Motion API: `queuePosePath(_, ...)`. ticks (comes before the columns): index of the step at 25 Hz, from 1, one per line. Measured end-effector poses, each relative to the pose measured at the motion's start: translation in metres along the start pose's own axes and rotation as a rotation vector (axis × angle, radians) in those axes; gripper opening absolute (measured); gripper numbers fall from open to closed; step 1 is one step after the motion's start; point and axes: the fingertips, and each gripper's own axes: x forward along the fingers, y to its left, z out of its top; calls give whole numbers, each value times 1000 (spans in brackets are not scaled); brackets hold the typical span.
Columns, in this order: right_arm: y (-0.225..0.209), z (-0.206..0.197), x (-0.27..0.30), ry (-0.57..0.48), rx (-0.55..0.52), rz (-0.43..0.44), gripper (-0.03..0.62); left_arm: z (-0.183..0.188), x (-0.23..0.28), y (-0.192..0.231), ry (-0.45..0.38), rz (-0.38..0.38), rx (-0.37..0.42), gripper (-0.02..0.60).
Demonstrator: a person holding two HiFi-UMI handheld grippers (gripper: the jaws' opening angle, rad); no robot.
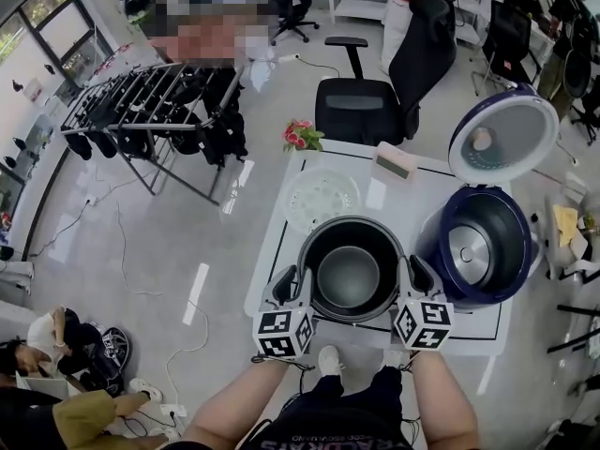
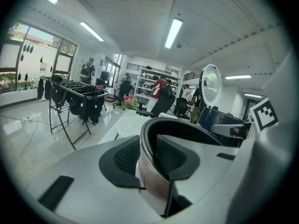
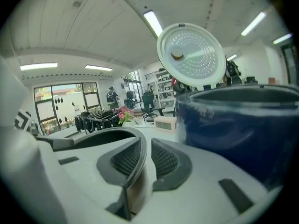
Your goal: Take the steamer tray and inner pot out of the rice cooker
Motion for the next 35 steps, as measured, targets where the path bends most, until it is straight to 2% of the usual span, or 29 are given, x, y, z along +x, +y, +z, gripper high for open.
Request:
queuePosePath(3, 0, 20, -14, -71, -67, -12, 61, 12, -5, -2, -34, -8, 28, 107)
queuePosePath(5, 4, 30, -23, -95, -52, 23, 56, 21, -8, -8, -58, -23, 52, 53)
queuePosePath(7, 9, 39, -36, -117, -24, 64, 3, 29, -10, -20, -70, -59, 76, 14)
queuePosePath(12, 18, 73, -84, -200, 34, 134, 2, 53, -25, -67, -108, -199, 131, 3)
queuePosePath(16, 14, 96, -128, -245, -35, 124, 2, 66, -45, -115, -129, -303, 159, 3)
queuePosePath(21, -1, 121, -184, -295, -102, 108, 2, 77, -79, -192, -153, -458, 242, 3)
queuePosePath(24, -16, 127, -215, -309, -115, 104, 2, 75, -99, -233, -171, -521, 270, 3)
queuePosePath(28, -35, 123, -249, -307, -107, 116, 2, 60, -121, -274, -172, -544, 284, 3)
queuePosePath(35, -48, 102, -289, -273, -100, 188, 2, 24, -159, -308, -150, -478, 272, 3)
